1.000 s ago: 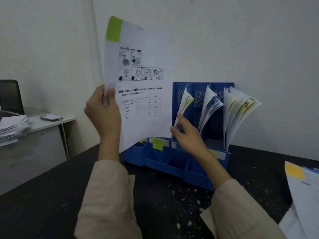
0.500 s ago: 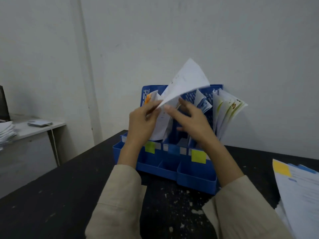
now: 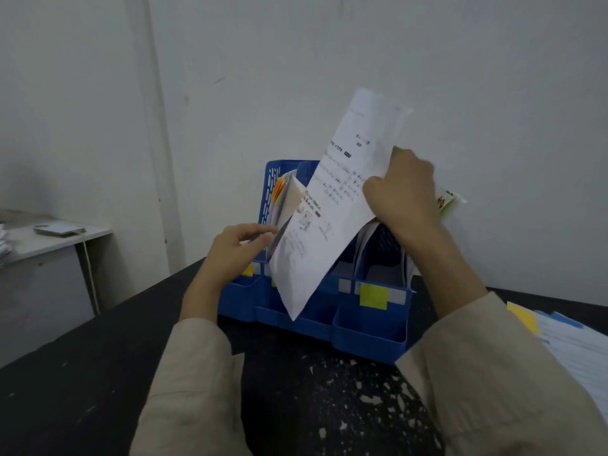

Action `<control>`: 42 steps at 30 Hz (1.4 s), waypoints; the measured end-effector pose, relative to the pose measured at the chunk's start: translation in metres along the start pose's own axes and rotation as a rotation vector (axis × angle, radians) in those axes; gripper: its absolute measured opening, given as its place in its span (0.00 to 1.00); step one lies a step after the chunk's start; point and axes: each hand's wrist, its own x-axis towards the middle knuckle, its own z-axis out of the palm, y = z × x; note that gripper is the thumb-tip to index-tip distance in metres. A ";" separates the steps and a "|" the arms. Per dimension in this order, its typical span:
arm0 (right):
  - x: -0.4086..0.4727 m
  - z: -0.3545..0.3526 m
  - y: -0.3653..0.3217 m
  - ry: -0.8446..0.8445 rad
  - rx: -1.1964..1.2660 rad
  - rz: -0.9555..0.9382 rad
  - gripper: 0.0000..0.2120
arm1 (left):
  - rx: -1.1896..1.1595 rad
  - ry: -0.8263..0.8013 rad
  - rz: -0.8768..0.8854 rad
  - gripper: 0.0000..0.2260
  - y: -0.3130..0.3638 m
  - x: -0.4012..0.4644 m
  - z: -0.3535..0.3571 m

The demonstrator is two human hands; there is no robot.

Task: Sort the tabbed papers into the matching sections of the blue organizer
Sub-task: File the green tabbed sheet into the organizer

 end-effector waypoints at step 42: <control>0.021 0.107 0.009 0.062 -0.713 -0.205 0.34 | -0.326 -0.056 -0.234 0.26 -0.029 0.000 0.039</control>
